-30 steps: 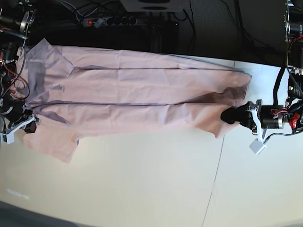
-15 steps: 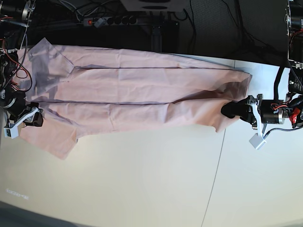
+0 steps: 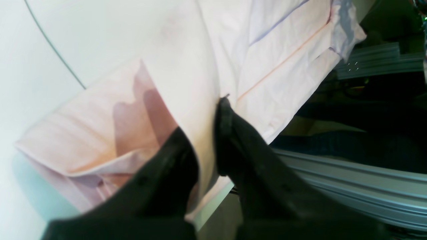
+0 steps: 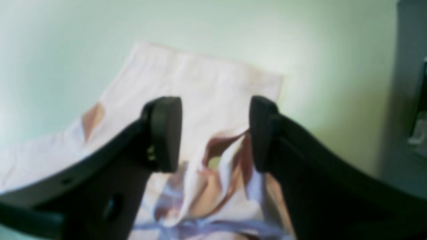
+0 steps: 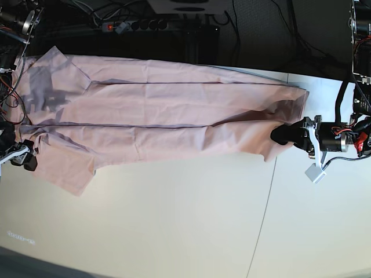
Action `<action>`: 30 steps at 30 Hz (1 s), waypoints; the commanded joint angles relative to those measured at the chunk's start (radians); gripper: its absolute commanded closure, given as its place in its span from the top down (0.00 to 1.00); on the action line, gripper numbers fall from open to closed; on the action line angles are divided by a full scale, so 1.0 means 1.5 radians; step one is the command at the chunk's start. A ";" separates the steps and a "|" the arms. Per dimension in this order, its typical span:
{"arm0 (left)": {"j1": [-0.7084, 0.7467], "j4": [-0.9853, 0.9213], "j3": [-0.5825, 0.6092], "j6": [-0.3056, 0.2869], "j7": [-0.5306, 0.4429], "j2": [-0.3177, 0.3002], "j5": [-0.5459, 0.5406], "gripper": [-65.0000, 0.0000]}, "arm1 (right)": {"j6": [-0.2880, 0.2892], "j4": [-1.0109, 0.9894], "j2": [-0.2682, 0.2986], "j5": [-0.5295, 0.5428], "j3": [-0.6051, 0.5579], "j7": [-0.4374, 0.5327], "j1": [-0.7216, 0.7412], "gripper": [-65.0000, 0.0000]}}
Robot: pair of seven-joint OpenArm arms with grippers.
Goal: Fold the T-shirt properly
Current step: 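Grasp the sleeve side with the right gripper and fold it inward, then fold the shirt's side over with the right gripper toward the left gripper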
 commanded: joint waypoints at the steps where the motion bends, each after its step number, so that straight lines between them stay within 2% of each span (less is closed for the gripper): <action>1: -0.014 0.010 -0.005 -0.016 -0.007 -0.013 -0.016 0.00 | 0.029 -0.010 0.018 0.007 0.006 0.012 0.021 0.50; 6: -0.014 0.010 -0.005 -0.016 -0.007 -0.013 -0.016 0.00 | 0.020 -0.144 0.021 -0.020 0.006 0.031 0.090 0.50; 13: -0.014 0.010 -0.005 -0.016 -0.007 -0.013 -0.016 0.00 | 0.010 -0.308 0.050 -0.029 0.034 0.037 0.155 0.50; 21: -0.014 0.010 -0.005 -0.016 -0.007 -0.013 -0.016 0.00 | 0.010 -0.340 0.042 -0.028 0.040 0.035 0.162 0.50; 30: -0.014 0.010 -0.005 -0.016 -0.007 -0.013 -0.016 0.00 | 0.011 -0.365 0.005 -0.031 0.040 0.032 0.210 0.50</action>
